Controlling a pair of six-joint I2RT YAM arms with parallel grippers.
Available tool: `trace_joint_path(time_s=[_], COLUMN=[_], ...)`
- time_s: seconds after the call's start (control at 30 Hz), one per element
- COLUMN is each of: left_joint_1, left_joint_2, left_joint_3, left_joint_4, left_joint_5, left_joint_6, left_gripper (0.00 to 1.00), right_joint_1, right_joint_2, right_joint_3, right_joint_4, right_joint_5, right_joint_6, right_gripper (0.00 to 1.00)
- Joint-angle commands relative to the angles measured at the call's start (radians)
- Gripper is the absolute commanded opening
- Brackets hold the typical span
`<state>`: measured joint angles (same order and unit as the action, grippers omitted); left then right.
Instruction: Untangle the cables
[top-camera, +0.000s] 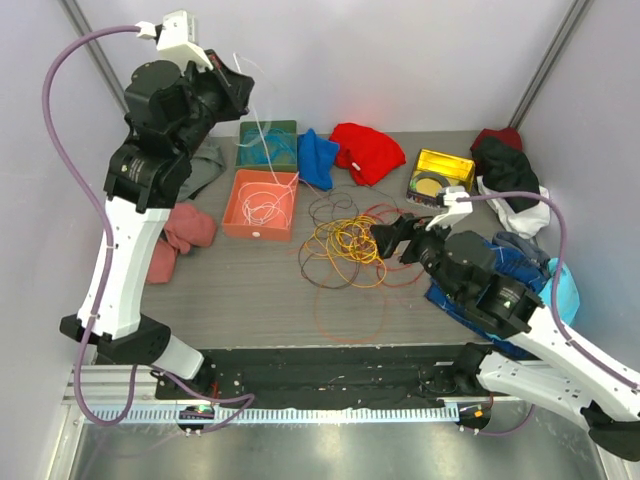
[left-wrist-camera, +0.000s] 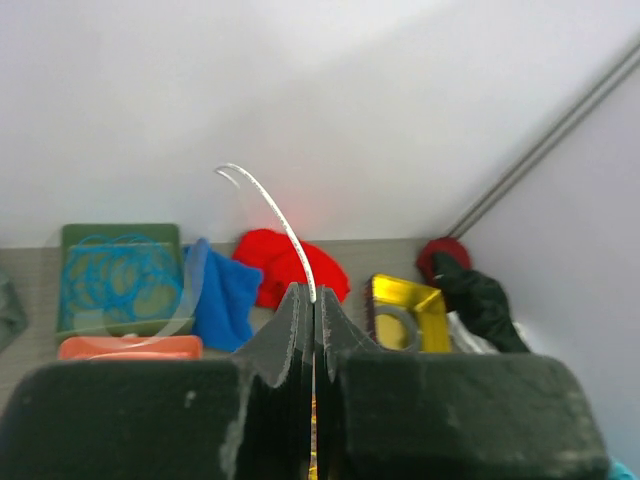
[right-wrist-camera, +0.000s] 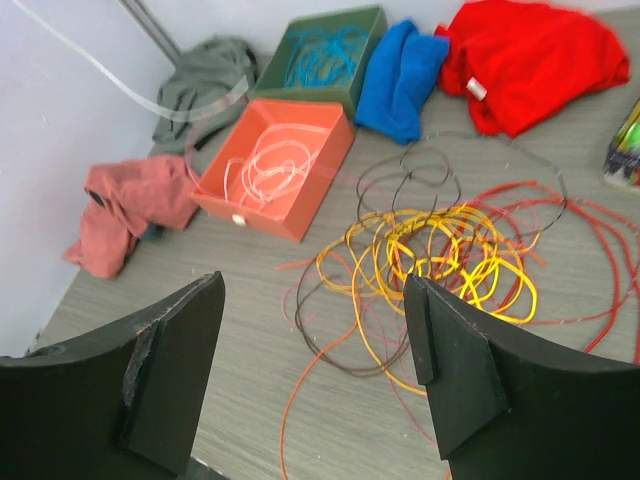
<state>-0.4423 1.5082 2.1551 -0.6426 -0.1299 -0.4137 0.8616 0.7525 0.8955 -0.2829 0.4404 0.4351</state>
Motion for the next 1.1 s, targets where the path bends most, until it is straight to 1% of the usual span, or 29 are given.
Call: trace_joint_path(time_s=[0.0,0.03,0.13,0.23,0.27,0.37,0.4,0.47,0.5,0.6,0.73,0.77,0.83,0.87,0.93,0.97,1.0,1.07], left_joint_1=[0.001,0.001,-0.003,-0.006,-0.006,-0.009,-0.012,-0.013,-0.016,-0.016,-0.016,-0.015,-0.015,-0.016,-0.016,-0.016,-0.016,-0.016], left_joint_2=[-0.012,-0.029,-0.063,-0.081,-0.086,-0.098,-0.103,-0.111,-0.117,-0.128,-0.143,-0.149,-0.157,-0.163,-0.171,-0.175,-0.178,-0.180], left_joint_3=[0.037,0.010,-0.034,-0.064,-0.075,-0.093,-0.100,-0.113,-0.124,-0.146,-0.161,-0.164,-0.173,-0.176,-0.195,-0.198,-0.204,-0.212], left_joint_4=[0.032,0.046,0.104,0.129,0.132,0.139,0.142,0.144,0.144,0.144,0.146,0.146,0.144,0.143,0.144,0.144,0.143,0.141], left_joint_5=[0.125,0.169,0.234,0.272,0.282,0.306,0.314,0.328,0.328,0.343,0.357,0.365,0.368,0.366,0.363,0.355,0.354,0.349], left_joint_6=[-0.080,-0.114,-0.160,-0.180,-0.189,-0.201,-0.204,-0.206,-0.208,-0.204,-0.201,-0.201,-0.200,-0.198,-0.192,-0.189,-0.188,-0.180], left_gripper=[0.00,0.00,0.00,0.00,0.00,0.00,0.00,0.00,0.00,0.00,0.00,0.00,0.00,0.00,0.00,0.00,0.00,0.00], right_joint_1=[-0.003,-0.001,-0.003,-0.003,-0.004,-0.001,-0.003,-0.003,-0.004,-0.007,-0.035,-0.062,-0.099,-0.139,-0.183,-0.215,-0.234,-0.257], right_joint_2=[0.053,0.065,0.140,0.250,0.318,0.441,0.521,0.594,0.649,0.738,0.827,0.849,0.899,0.909,0.927,0.930,0.938,0.958], right_joint_3=[-0.064,-0.084,-0.087,-0.078,-0.072,-0.024,-0.003,0.020,0.038,0.075,0.111,0.129,0.141,0.140,0.116,0.087,0.076,0.060], right_joint_4=[0.155,0.177,0.243,0.330,0.346,0.356,0.360,0.366,0.369,0.386,0.433,0.435,0.436,0.439,0.497,0.519,0.530,0.528], right_joint_5=[-0.057,-0.066,-0.077,-0.074,-0.066,0.026,0.075,0.119,0.168,0.245,0.297,0.302,0.276,0.264,0.184,0.157,0.143,0.107], right_joint_6=[0.027,0.028,0.036,0.004,-0.009,-0.057,-0.062,-0.078,-0.078,-0.084,-0.098,-0.092,-0.052,-0.032,0.022,0.040,0.065,0.082], right_gripper=[0.81,0.81,0.81,0.81,0.81,0.84,0.85,0.86,0.86,0.88,0.88,0.88,0.87,0.85,0.71,0.63,0.47,0.31])
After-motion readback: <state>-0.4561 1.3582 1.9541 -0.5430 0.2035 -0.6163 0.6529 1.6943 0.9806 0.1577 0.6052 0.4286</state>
